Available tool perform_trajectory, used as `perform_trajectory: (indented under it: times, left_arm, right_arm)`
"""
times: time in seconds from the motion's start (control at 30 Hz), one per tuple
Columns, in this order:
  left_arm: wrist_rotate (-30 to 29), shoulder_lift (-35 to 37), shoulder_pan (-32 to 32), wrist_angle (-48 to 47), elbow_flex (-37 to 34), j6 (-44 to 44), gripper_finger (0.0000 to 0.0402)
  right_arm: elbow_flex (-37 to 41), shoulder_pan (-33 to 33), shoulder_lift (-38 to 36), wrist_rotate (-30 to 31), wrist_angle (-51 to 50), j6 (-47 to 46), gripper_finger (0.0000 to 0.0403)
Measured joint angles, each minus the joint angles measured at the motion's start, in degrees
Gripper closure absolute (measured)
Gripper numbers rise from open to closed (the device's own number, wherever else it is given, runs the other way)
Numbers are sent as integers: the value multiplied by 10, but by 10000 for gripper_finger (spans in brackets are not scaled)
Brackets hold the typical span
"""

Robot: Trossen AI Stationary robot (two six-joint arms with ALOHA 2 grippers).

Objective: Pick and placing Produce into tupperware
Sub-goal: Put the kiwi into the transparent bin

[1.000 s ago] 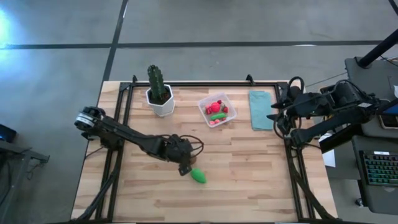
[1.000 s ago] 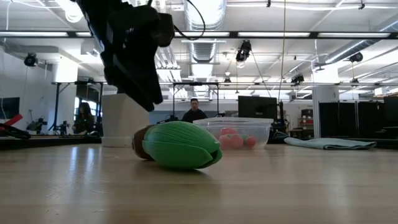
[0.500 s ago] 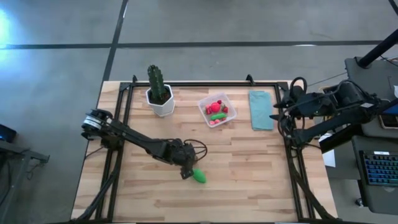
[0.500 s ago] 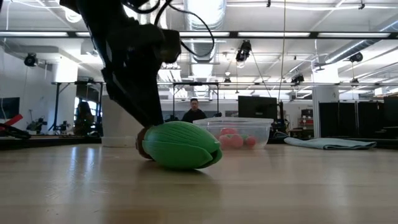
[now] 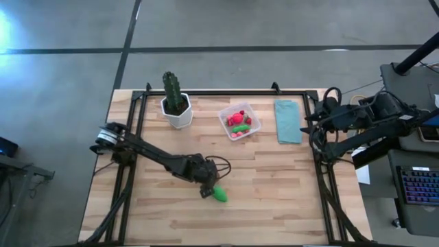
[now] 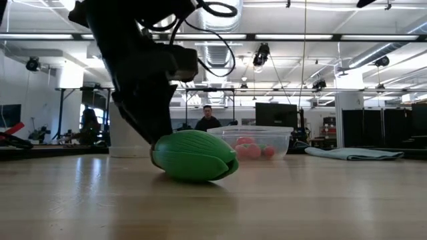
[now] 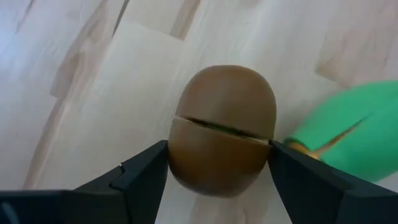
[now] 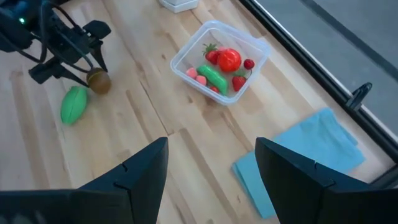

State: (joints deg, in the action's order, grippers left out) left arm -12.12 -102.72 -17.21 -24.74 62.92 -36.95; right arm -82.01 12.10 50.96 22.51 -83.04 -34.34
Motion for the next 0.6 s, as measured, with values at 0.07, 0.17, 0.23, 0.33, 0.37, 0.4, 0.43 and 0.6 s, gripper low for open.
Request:
perform_trajectory:
  times: [0.07,0.17,0.23,0.33,0.37,0.4,0.43,0.6]
  left_arm:
    - [1,-6,1,6,2,0,145]
    - [3,-13,3,4,2,0,145]
    - [5,-15,3,5,2,2,145]
    - [5,-15,4,6,2,4,145]
    - [2,-15,5,6,2,4,145]
    - [-2,-15,5,6,2,4,145]
    - [-5,-15,5,7,2,5,145]
    - [-19,-15,10,20,2,31,146]
  right_arm:
    - [6,0,-6,0,0,-8,170]
    - [13,0,-11,0,1,-18,170]
    - [18,0,-17,0,2,-21,170]
    - [22,0,-21,0,11,-21,170]
    - [23,0,-22,0,13,-22,170]
    - [24,0,-22,0,13,-23,170]
    - [24,0,-22,0,14,-23,170]
    - [24,0,-22,0,15,-26,170]
